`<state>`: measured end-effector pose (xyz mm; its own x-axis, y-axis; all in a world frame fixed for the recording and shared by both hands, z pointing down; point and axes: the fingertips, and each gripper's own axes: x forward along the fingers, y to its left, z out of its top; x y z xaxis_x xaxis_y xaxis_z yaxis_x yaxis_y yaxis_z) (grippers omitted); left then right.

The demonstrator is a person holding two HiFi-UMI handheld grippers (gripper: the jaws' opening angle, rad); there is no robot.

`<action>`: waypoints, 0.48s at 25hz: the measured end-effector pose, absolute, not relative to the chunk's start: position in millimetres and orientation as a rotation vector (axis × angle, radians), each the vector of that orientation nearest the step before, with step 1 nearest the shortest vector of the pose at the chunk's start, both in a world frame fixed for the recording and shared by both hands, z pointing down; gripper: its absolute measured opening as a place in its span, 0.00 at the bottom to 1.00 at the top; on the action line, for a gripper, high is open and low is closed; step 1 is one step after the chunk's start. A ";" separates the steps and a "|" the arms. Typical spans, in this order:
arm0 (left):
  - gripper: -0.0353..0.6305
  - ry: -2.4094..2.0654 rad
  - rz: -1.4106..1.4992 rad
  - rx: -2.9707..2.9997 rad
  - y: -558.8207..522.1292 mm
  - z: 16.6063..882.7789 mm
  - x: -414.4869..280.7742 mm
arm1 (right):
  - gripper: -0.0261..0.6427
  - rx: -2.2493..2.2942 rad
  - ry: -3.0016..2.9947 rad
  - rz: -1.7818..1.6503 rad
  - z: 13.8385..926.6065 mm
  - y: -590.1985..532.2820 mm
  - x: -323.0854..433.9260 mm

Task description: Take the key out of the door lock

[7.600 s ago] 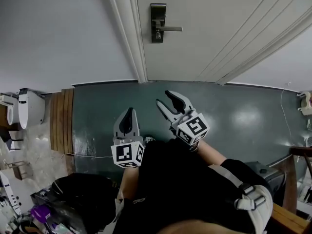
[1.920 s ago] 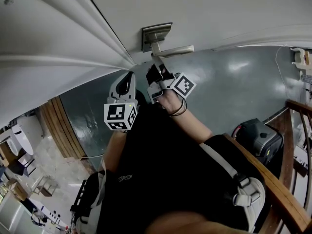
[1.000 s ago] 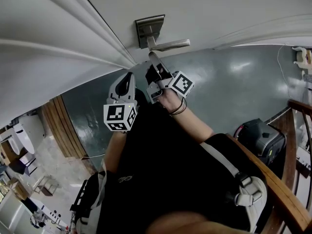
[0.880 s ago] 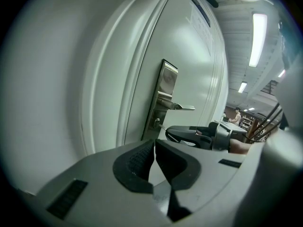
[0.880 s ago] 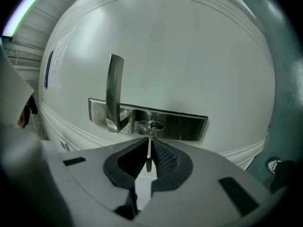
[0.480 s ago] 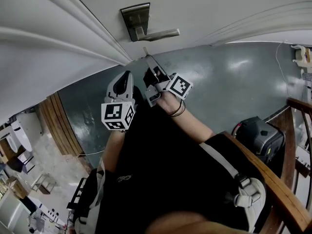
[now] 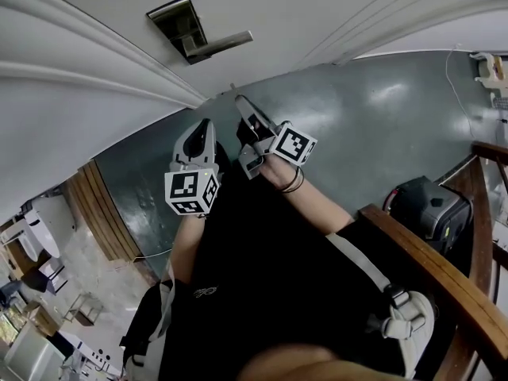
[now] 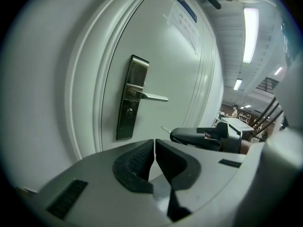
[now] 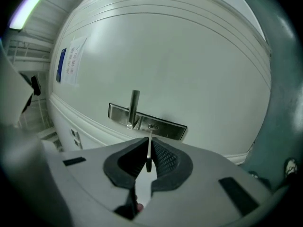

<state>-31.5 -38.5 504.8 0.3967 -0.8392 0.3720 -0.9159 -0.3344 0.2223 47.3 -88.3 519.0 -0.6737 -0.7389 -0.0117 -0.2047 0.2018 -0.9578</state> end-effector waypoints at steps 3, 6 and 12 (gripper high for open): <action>0.10 -1.491 0.281 2.275 -32.5 506.1 -19.1 | 0.08 -0.975 2.195 -1.391 521.2 -78.0 57.7; 0.10 -1.484 0.287 2.274 -27.7 505.4 -8.9 | 0.08 -1.080 2.437 -1.223 517.0 -67.9 65.6; 0.10 -1.475 0.302 2.275 -30.6 507.9 -0.4 | 0.08 -1.215 2.838 -0.868 512.7 -59.9 61.2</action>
